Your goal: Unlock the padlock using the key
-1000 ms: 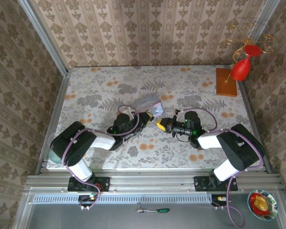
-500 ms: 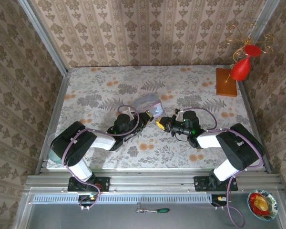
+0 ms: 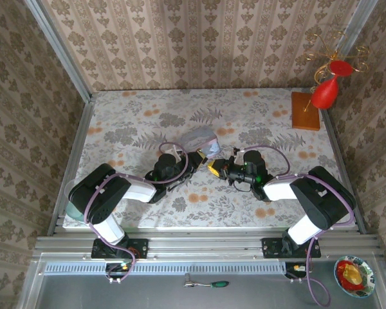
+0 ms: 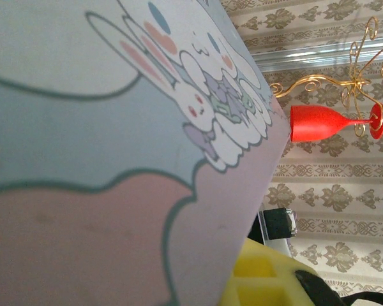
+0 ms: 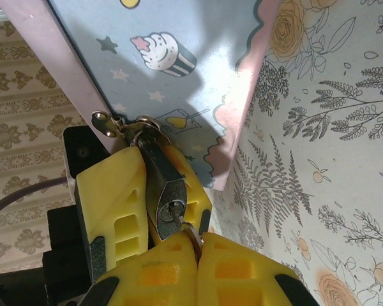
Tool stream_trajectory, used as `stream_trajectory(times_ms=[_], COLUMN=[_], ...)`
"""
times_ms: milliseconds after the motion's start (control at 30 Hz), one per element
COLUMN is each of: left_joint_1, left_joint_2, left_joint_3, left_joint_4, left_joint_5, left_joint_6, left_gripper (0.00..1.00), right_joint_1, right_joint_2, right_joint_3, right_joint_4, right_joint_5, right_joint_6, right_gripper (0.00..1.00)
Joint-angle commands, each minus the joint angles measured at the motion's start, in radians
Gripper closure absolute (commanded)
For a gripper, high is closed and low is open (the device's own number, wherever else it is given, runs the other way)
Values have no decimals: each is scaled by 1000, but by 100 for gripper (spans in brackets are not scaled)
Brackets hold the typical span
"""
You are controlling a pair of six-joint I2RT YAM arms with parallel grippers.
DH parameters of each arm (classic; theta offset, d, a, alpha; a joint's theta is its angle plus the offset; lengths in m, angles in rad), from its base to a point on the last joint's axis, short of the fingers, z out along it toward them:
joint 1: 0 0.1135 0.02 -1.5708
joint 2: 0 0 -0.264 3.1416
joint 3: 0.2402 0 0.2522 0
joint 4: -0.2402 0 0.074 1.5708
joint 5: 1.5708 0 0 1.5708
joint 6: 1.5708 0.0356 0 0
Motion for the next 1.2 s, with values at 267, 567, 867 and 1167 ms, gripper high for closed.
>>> stream_trajectory(times_ms=[267, 567, 867, 1167], left_joint_1=[-76, -87, -97, -97], left_joint_2=[-42, -83, -22, -38], left_joint_3=[89, 117, 142, 140], left_joint_4=[-26, -129, -63, -98], left_joint_5=[167, 181, 196, 189], left_joint_6=[76, 131, 90, 106], left_gripper=[100, 100, 100, 100], right_joint_1=[4, -75, -33, -101], right_joint_2=[-29, -45, -18, 15], right_joint_3=[79, 90, 125, 69], right_joint_4=[-40, -56, -47, 36], right_joint_5=[-31, -70, -74, -73], right_joint_6=[-54, -45, -50, -7], right_gripper=[100, 100, 100, 100])
